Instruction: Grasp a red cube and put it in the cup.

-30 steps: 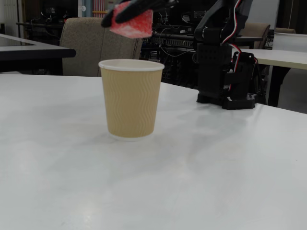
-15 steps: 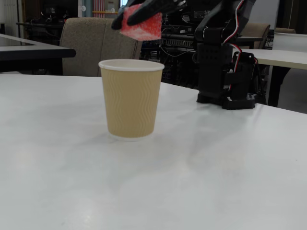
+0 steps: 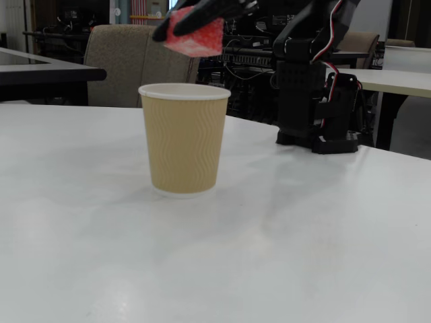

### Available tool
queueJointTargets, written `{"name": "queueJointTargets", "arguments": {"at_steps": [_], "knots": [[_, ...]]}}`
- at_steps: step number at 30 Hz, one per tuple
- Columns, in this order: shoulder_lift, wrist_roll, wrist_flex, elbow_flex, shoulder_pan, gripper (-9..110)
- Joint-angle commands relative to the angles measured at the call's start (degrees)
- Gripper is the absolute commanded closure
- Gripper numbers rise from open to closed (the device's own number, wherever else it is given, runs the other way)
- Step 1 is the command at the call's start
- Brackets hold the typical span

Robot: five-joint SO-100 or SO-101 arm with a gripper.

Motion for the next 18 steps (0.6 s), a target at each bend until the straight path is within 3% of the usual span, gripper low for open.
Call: {"name": "queueJointTargets", "arguments": {"at_steps": [1,18], "knots": [[1.49,0.44,-1.32,-1.32,1.14,93],[2.20,0.44,-1.05,-0.97,1.32,93]]}}
